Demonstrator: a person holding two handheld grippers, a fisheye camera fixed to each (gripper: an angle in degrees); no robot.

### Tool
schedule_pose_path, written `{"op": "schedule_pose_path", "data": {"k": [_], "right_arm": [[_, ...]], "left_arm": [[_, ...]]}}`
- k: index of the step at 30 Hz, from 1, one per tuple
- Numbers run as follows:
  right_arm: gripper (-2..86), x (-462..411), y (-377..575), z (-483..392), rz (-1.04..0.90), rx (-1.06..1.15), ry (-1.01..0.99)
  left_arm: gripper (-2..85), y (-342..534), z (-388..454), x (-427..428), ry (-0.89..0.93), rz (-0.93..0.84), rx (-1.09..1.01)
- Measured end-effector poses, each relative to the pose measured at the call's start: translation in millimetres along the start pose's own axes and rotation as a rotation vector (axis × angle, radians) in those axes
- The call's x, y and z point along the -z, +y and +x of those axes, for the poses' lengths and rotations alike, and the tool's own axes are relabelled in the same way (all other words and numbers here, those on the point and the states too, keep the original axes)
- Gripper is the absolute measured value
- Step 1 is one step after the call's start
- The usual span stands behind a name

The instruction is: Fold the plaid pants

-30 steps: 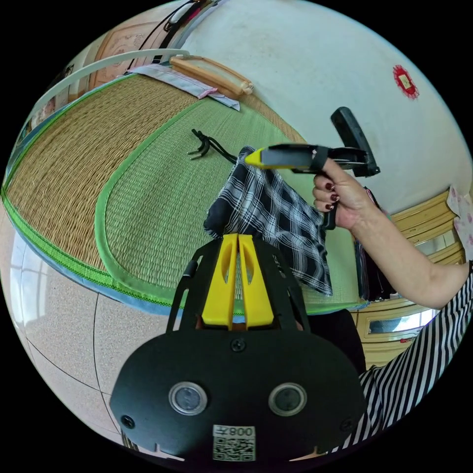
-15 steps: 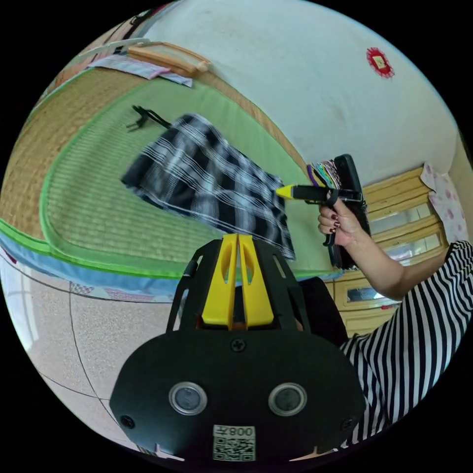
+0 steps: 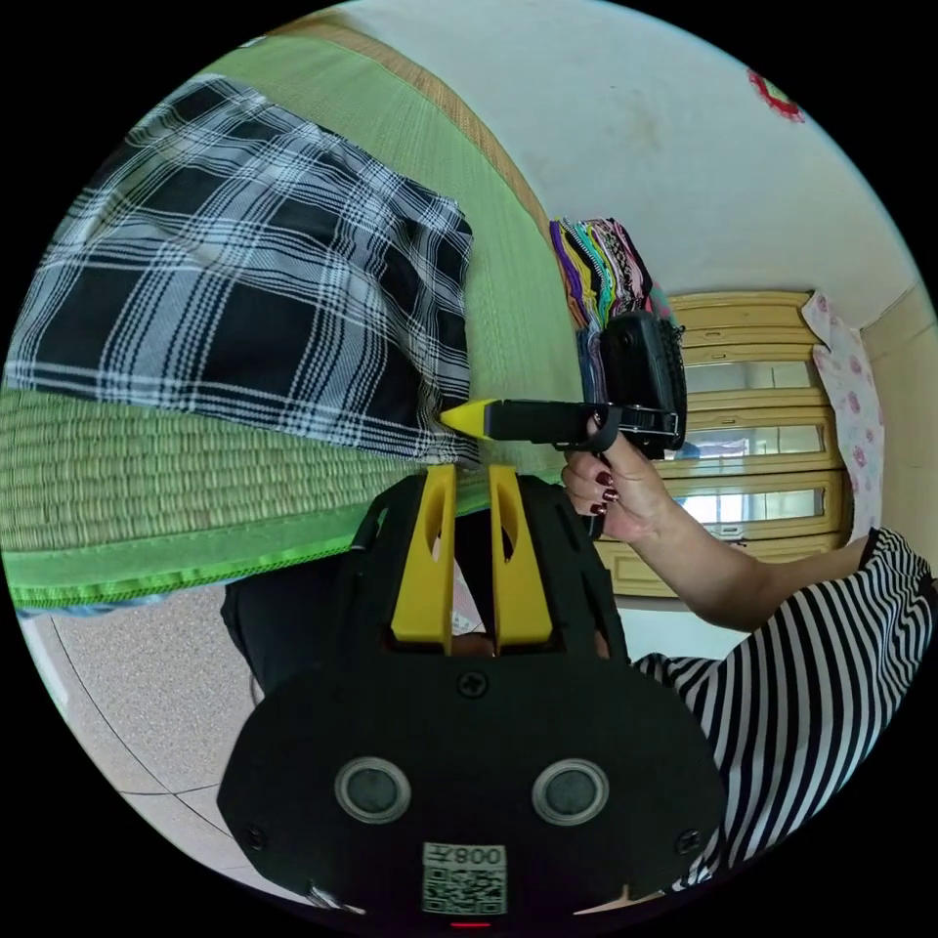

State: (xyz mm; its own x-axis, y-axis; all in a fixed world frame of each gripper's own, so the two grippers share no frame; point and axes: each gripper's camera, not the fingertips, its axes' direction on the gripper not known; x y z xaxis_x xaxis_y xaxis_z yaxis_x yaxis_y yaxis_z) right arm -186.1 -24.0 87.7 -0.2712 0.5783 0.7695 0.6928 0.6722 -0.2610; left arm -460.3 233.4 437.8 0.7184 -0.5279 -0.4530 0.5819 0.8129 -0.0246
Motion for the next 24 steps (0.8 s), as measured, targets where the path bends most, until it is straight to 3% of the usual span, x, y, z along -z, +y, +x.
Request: {"op": "schedule_pose_path", "data": {"k": [7,14,18,24], "right_arm": [[0.0,8.5,4.6,18.2,0.119,0.025,0.008],[0.0,19.9,-51.5,44.3,0.242,-0.003,0.114],[0.0,-10.4,-83.0,64.5,0.155,-0.049,0.247],[0.0,-36.5,-91.0,77.0,0.175,-0.049,0.244]], "left_arm": [[2.0,-13.8,10.3,-18.0,-0.024,0.025,0.052],[1.1,-25.8,20.5,-31.1,-0.029,0.001,0.028],[1.0,-31.2,25.6,-37.6,-0.036,-0.016,0.006],[0.8,-39.5,34.4,-48.2,-0.059,-0.045,-0.033]]}}
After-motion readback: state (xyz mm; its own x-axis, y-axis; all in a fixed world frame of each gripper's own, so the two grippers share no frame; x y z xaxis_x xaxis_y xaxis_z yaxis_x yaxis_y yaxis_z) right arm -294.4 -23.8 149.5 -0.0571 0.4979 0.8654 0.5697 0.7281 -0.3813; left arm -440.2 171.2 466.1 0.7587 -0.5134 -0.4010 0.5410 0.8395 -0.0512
